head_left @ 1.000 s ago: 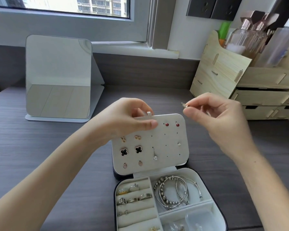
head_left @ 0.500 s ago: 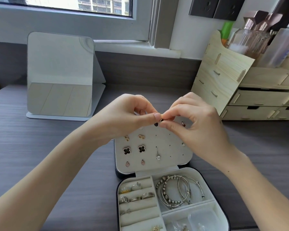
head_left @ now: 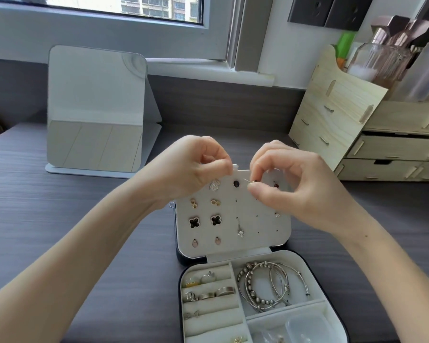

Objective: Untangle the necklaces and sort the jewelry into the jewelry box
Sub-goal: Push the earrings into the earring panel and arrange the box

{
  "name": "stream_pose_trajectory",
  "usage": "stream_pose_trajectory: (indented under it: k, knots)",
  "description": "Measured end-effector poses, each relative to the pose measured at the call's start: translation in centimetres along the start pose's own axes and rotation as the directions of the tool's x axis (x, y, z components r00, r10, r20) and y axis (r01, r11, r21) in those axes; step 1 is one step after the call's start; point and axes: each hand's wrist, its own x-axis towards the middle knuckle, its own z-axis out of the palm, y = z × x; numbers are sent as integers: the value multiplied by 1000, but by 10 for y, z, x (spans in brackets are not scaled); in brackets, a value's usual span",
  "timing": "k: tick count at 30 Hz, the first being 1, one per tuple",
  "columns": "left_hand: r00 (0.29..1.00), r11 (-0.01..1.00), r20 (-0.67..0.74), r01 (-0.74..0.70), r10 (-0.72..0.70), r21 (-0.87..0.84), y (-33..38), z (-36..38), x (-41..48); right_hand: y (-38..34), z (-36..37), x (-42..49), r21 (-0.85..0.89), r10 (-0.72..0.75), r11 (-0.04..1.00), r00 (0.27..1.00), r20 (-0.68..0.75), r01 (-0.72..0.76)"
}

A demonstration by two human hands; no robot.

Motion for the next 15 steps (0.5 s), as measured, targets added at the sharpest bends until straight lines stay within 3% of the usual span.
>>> stream_pose_trajectory:
  k: [2,5,8,15]
  knots:
    - [999,998,32,14,-13,-54,1,-3,-1,1,-5,-4,-20,9,1000,1000,5,-9]
    - [996,996,93,23,-15,-90,4,-4,-3,6,-6,-9,-281,-39,959,999,-23,31]
    - [998,993,45,40,-35,-107,4,-2,-2,9,-4,-11,-525,-100,849,993,-61,53]
    - [998,978,-17,62,-67,-199,3,-1,-4,2,-1,-5,-615,-98,787,994,-56,43]
